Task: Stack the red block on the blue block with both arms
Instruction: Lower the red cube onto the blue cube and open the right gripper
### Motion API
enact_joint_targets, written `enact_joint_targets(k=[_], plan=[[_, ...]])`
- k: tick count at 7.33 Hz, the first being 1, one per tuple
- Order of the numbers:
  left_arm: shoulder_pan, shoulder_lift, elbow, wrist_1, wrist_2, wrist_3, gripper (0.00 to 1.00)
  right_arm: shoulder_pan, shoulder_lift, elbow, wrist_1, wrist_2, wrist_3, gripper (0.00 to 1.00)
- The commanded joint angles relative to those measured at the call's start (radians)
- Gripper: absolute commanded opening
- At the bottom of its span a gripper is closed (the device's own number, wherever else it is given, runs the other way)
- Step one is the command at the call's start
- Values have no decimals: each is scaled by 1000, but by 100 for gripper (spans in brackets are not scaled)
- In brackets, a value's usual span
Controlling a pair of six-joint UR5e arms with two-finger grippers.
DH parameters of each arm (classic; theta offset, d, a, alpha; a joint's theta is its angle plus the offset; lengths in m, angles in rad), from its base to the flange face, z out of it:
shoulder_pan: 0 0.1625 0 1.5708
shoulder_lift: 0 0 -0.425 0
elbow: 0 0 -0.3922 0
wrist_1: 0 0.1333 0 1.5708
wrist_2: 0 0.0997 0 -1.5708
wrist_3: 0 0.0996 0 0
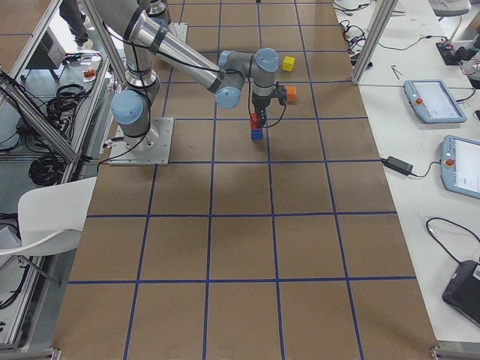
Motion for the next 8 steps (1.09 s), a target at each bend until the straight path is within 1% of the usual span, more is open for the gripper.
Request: enact_joint_targets(k=[1, 4, 5, 6, 7, 8], plan=[[0, -2, -1, 0, 0, 0, 100, -1, 3, 3, 0, 2, 7, 0], [0, -2, -1, 0, 0, 0, 100, -1, 13, 3, 0, 1, 15, 0], [-2, -4, -1, 0, 0, 0, 100, -2, 13, 3, 0, -1, 15, 6], [-2, -2, -1, 0, 2, 2, 100, -2, 13, 3, 0, -1, 15, 16], [-2, -4, -3, -2, 2, 3, 100, -1, 16, 2, 0, -4, 18, 42], [-2, -2, -7, 0, 0, 3, 100, -1, 18, 3, 0, -4, 29, 59]])
